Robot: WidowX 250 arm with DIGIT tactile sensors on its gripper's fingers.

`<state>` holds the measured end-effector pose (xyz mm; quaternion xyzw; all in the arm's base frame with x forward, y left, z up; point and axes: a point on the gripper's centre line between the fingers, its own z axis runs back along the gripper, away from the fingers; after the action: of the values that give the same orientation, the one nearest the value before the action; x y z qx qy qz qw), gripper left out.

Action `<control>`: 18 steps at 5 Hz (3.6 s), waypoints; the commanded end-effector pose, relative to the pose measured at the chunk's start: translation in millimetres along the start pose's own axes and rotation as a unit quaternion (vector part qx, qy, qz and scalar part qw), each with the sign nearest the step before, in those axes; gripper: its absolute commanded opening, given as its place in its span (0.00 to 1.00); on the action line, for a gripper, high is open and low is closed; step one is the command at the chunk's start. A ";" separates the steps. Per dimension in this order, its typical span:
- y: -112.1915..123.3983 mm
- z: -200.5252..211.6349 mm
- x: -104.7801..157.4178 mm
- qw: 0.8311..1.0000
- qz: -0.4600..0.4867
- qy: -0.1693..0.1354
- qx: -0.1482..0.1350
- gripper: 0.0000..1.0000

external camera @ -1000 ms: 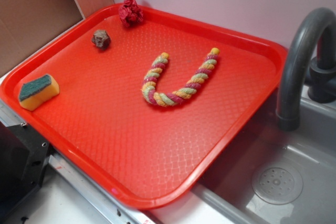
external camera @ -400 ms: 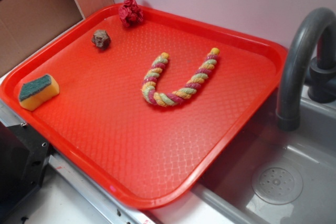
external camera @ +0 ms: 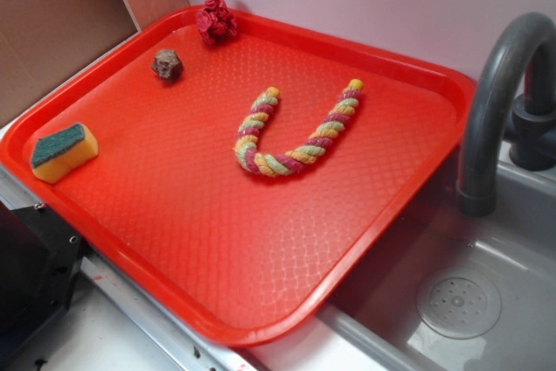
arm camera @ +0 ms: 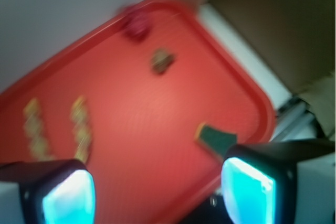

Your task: Grab the rock.

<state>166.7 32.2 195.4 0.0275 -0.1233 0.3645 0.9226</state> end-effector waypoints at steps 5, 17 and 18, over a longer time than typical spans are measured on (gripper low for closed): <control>13.2 -139.5 78.4 0.971 0.153 -0.098 0.154 1.00; -42.2 26.0 42.0 0.973 -0.217 0.002 -0.083 0.00; -37.2 51.2 6.8 0.966 -0.230 0.005 -0.119 0.00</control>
<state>190.4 -19.2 241.2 -0.0562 -0.1384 0.1181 0.9817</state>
